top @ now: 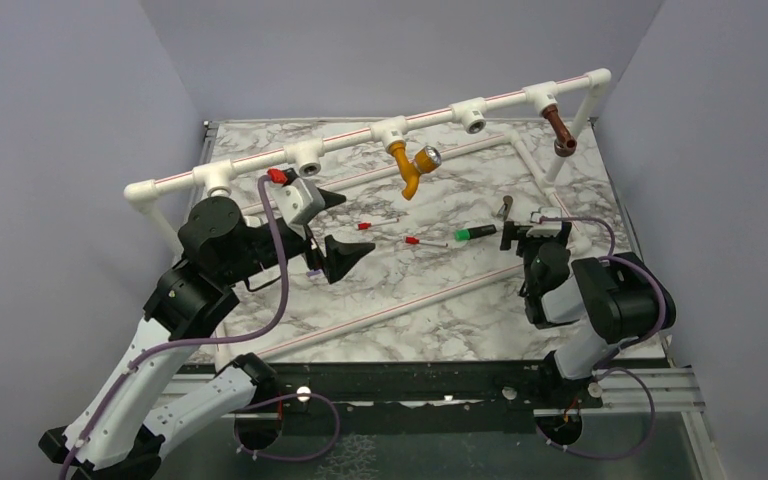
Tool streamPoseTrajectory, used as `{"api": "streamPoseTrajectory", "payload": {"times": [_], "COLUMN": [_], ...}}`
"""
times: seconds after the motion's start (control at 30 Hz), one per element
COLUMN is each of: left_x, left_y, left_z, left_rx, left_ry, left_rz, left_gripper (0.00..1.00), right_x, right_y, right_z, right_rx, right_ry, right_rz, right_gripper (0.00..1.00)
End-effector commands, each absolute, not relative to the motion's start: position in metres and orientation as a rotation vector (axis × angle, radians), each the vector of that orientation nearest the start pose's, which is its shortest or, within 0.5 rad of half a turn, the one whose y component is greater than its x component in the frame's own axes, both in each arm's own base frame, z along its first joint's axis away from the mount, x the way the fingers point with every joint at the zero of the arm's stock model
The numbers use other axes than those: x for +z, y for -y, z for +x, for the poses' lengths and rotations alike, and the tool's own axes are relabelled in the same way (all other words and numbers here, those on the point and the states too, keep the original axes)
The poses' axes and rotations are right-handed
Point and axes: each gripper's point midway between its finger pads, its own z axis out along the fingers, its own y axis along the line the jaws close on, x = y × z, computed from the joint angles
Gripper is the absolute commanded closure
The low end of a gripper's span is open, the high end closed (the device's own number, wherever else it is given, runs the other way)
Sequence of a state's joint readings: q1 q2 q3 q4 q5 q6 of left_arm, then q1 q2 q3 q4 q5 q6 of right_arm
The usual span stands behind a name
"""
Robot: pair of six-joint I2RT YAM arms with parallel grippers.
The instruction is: Install the water faucets
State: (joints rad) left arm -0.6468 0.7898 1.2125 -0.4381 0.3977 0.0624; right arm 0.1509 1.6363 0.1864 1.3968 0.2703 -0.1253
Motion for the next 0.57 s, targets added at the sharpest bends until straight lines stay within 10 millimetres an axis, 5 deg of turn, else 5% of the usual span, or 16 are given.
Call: {"api": "streamPoseTrajectory", "payload": {"times": [0.0,0.53], "left_x": [0.415,0.393], "left_y": [0.23,0.252], "left_z": [0.149,0.131], "left_rx": [-0.891,-1.082], "left_ry": [-1.287,-1.29], "left_rz": [0.961,1.022], "left_gripper": [0.01,0.01], "right_x": [0.09,0.084], "right_y": [-0.011,-0.003], "right_z": [0.375,0.382], "right_rx": [-0.132,-0.13], "right_ry": [-1.63,-1.666], "right_rz": [-0.024,0.022], "right_gripper": [0.0,0.0]}}
